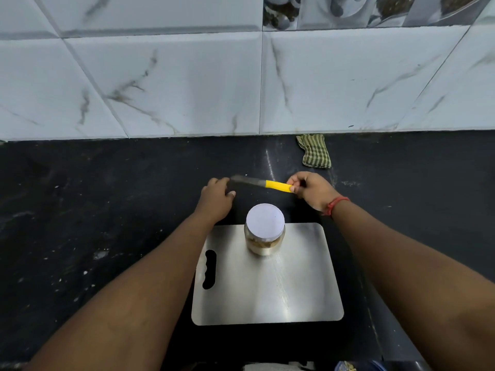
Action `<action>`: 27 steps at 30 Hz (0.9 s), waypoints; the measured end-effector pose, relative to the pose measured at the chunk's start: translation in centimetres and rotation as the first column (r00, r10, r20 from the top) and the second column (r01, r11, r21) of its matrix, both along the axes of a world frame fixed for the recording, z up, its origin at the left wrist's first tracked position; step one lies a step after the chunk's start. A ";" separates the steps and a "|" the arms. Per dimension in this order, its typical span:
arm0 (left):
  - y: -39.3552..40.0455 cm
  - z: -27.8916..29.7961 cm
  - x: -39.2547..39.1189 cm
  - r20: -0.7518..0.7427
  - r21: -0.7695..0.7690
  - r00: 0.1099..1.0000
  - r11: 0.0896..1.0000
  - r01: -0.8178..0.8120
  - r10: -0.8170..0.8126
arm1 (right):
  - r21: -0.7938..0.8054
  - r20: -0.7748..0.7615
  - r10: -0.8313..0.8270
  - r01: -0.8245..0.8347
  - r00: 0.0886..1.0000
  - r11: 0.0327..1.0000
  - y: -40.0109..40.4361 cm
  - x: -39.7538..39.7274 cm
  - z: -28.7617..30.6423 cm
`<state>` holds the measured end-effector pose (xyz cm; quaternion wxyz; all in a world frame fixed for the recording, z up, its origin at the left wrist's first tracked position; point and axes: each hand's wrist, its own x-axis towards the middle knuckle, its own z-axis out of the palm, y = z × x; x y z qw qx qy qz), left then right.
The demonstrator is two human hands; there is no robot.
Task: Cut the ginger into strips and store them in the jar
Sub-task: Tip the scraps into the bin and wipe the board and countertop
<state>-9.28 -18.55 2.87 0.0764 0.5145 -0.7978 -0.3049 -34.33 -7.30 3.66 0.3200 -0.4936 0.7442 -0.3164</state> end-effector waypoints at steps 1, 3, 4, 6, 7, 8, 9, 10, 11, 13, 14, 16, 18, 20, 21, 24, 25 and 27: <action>0.1 0.2 0.2 -0.058 0.017 0.998 1.000 -0.017 0.018 | -0.018 0.069 -0.014 0.015 0.998 1.000 0.3 0.1 0.5; 0.6 1.1 0.6 -0.209 0.077 0.976 0.996 -0.053 0.068 | -0.056 0.124 -0.018 0.025 0.992 0.998 0.9 0.4 1.5; 1.0 1.7 0.8 -0.296 0.125 0.949 0.989 -0.077 0.111 | -0.071 0.137 -0.016 0.026 0.990 0.997 1.2 0.5 2.0; 1.9 3.0 1.3 -0.449 0.237 0.867 0.965 -0.117 0.215 | -0.096 0.151 -0.024 0.039 0.988 0.995 1.9 0.9 3.1; 2.4 3.6 1.6 -0.501 0.282 0.826 0.951 -0.127 0.259 | -0.110 0.155 -0.029 0.047 0.987 0.993 2.3 1.1 3.6; 2.8 4.1 1.9 -0.535 0.304 0.796 0.944 -0.129 0.281 | -0.123 0.162 -0.032 0.053 0.986 0.991 2.7 1.4 4.1; 3.2 4.4 2.2 -0.557 0.309 0.778 0.942 -0.130 0.290 | -0.135 0.175 -0.033 0.058 0.984 0.989 3.1 1.6 4.6; 3.6 4.7 2.5 -0.567 0.304 0.771 0.943 -0.131 0.290 | -0.149 0.198 -0.037 0.067 0.979 0.986 3.5 1.9 5.0; 4.1 4.9 2.8 -0.569 0.306 0.768 0.943 -0.133 0.293 | -0.165 0.234 -0.050 0.090 0.971 0.982 3.9 2.2 5.4; 5.1 5.4 3.4 -0.571 0.339 0.755 0.930 -0.140 0.322 | -0.202 0.357 -0.096 0.177 0.929 0.963 4.7 2.9 6.0; 5.6 5.5 3.7 -0.580 0.374 0.736 0.917 -0.140 0.349 | -0.213 0.437 -0.116 0.228 0.892 0.950 5.1 3.3 6.2; 6.9 5.9 4.3 -0.601 0.438 0.695 0.890 -0.126 0.394 | -0.211 0.562 -0.142 0.307 0.815 0.928 6.1 4.2 6.5; 8.1 6.0 4.7 -0.619 0.475 0.662 0.873 -0.112 0.422 | -0.187 0.630 -0.172 0.362 0.758 0.913 7.2 5.0 6.5; 9.2 5.9 4.9 -0.621 0.495 0.651 0.863 -0.105 0.436 | -0.165 0.667 -0.205 0.411 0.716 0.897 8.3 5.6 6.1; 9.6 5.7 5.0 -0.615 0.502 0.657 0.859 -0.100 0.436 | -0.155 0.677 -0.221 0.430 0.702 0.890 8.7 5.9 5.8; 10.4 4.9 5.1 -0.593 0.523 0.670 0.846 -0.103 0.448 | -0.108 0.690 -0.283 0.481 0.666 0.870 9.7 6.5 5.0; 10.6 4.7 5.1 -0.586 0.530 0.671 0.841 -0.108 0.455 | -0.090 0.688 -0.302 0.491 0.660 0.867 10.0 6.7 4.9; 10.9 4.6 5.1 -0.577 0.539 0.673 0.835 -0.112 0.463 | -0.066 0.681 -0.325 0.498 0.656 0.865 10.3 6.9 4.7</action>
